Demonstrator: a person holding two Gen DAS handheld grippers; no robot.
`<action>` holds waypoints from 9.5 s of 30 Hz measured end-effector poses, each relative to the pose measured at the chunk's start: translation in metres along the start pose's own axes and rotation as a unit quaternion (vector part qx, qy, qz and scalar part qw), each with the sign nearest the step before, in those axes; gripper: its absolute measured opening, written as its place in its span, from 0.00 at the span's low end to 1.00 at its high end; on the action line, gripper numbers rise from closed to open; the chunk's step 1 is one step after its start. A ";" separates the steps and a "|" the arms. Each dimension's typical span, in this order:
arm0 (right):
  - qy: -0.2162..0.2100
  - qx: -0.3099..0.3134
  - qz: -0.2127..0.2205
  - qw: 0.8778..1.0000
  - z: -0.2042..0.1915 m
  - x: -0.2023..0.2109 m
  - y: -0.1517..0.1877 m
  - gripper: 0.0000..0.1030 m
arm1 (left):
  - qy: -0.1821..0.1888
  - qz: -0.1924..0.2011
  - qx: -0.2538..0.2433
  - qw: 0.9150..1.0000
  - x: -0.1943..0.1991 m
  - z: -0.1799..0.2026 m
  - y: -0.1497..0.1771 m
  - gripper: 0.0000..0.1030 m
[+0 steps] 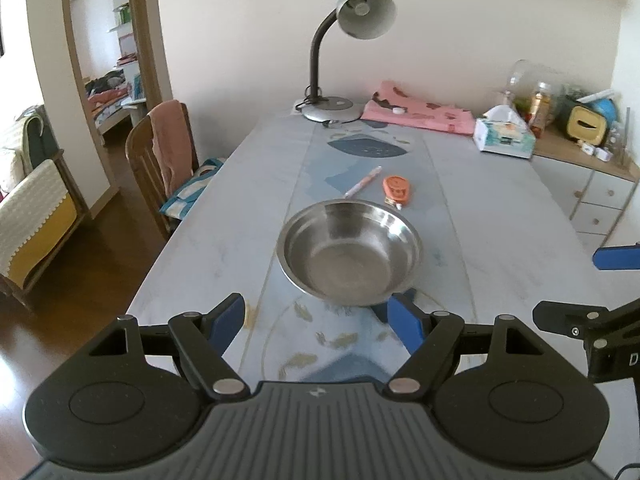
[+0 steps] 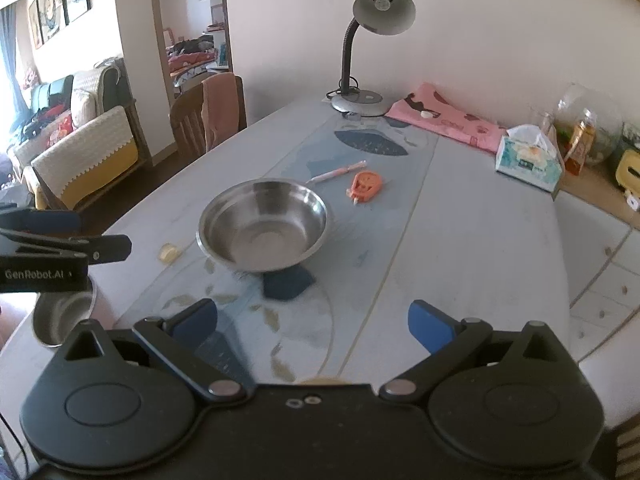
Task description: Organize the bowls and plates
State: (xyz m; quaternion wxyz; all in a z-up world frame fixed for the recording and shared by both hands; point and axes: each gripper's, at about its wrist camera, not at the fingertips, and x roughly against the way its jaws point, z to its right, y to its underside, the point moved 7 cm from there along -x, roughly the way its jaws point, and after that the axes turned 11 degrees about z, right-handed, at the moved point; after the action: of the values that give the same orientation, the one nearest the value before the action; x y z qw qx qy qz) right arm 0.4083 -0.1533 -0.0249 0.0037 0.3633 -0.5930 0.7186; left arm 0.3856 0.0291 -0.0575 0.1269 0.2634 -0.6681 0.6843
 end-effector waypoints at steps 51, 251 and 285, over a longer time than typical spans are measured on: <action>-0.047 -0.058 -0.126 0.989 0.023 -0.226 -0.002 0.16 | -0.053 -0.165 0.083 0.981 -0.225 -0.047 0.019 0.16; -0.038 -0.092 -0.054 0.993 -0.206 0.006 0.021 0.95 | 0.062 -0.046 -0.016 0.997 0.059 -0.180 0.098 0.79; -0.045 -0.024 -0.180 0.982 -0.246 -0.119 0.059 0.37 | 0.070 -0.196 -0.001 0.978 -0.044 -0.213 0.137 0.42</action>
State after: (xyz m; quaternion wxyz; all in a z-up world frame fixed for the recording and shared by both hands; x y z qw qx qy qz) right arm 0.3426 0.0899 -0.1456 0.1152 0.4958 -0.5346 0.6746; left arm 0.3094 0.2354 -0.1904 0.3051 0.3401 -0.5939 0.6622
